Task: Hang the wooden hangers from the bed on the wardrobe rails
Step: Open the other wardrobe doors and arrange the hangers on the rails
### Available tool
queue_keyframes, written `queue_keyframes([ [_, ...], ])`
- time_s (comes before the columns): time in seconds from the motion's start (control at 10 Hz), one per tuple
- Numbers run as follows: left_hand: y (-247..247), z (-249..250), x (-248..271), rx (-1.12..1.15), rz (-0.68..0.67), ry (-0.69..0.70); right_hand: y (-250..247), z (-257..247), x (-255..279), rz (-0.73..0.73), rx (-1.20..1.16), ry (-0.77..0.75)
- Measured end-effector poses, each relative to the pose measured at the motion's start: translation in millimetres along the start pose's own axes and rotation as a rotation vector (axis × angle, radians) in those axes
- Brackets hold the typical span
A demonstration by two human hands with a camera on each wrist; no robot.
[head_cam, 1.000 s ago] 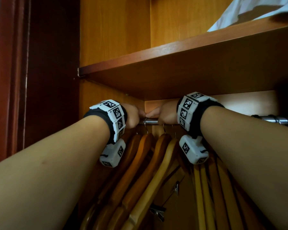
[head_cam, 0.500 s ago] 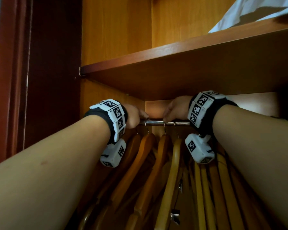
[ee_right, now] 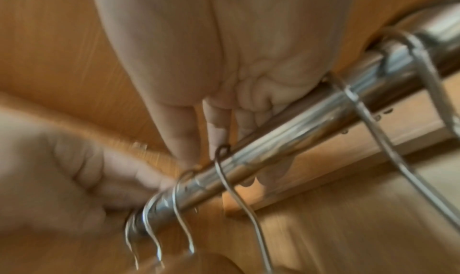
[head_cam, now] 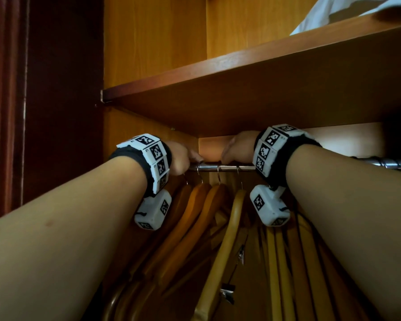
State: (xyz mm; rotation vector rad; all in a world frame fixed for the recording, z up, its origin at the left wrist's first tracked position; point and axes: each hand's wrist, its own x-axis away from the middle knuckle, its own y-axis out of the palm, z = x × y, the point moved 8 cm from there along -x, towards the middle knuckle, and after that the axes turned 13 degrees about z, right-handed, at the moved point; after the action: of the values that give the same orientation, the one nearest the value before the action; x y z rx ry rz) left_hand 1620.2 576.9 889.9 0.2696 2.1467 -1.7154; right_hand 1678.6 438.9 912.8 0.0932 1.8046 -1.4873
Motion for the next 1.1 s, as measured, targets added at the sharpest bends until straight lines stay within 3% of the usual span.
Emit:
queue_keyframes([
  [0.1, -3, -1, 1, -0.011, 0.018, 0.000, -6, 11, 0, 0.077, -0.050, 0.047],
  [0.2, -3, -1, 3, -0.021, 0.018, -0.007, 0, 11, -5, -0.025, 0.003, 0.048],
  [0.4, 1, 1, 1, -0.010, -0.011, 0.008, 0, 3, 3, -0.088, -0.139, -0.007],
  [0.6, 0, 1, 4, 0.012, 0.002, 0.001, 1, -4, 8, -0.067, -0.255, -0.048],
  [0.8, -3, 5, 6, -0.009, -0.023, -0.008, -2, -5, 13, -0.105, -0.177, -0.044],
  [1.1, -3, 2, 6, -0.018, -0.018, -0.021, -6, 3, 6, -0.043, -0.085, 0.037],
])
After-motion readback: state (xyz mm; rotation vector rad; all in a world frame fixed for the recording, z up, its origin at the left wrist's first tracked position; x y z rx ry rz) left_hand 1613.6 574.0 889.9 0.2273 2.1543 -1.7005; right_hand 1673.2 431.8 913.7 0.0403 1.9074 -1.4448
